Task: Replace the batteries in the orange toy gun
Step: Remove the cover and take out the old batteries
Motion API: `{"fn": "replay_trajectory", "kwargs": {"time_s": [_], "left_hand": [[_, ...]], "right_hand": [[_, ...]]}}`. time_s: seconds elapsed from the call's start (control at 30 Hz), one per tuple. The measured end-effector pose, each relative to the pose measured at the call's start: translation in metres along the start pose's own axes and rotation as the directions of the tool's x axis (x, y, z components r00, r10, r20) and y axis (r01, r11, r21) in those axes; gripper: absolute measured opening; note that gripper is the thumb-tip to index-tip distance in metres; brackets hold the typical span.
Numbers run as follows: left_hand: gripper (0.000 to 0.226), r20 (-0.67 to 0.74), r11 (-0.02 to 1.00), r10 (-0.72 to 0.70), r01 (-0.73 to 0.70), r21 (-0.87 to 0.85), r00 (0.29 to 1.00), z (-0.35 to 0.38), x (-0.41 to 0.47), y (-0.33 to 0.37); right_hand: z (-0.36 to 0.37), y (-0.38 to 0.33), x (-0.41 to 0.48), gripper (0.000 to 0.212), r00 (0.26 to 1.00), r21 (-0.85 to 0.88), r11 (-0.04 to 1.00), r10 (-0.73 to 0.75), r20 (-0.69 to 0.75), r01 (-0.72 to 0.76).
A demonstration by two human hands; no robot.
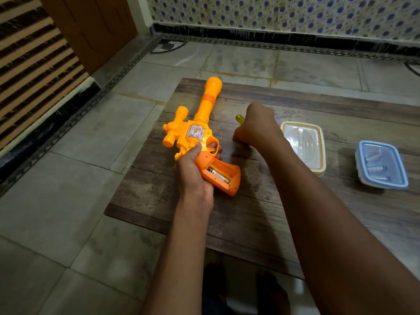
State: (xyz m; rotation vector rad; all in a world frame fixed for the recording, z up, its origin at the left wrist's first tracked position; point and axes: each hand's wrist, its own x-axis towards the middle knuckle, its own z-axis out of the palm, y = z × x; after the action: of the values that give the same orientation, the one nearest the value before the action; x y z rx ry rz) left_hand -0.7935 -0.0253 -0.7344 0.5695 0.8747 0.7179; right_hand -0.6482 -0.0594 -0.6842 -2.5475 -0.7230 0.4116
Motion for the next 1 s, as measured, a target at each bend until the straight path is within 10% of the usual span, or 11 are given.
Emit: {"fn": "replay_trajectory", "kwargs": {"time_s": [0.57, 1.0], "left_hand": [[0.043, -0.005, 1.0, -0.012, 0.012, -0.024, 1.0, 0.004, -0.007, 0.004], [0.028, -0.003, 0.998, -0.011, 0.011, 0.055, 1.0, 0.009, -0.014, 0.005]], "right_hand": [[0.004, 0.032, -0.106, 0.021, 0.905, 0.672, 0.607, -0.281, -0.318, 0.425], [0.0, 0.042, -0.116, 0.017, 0.887, 0.783, 0.421, -0.274, -0.372, 0.459]]}}
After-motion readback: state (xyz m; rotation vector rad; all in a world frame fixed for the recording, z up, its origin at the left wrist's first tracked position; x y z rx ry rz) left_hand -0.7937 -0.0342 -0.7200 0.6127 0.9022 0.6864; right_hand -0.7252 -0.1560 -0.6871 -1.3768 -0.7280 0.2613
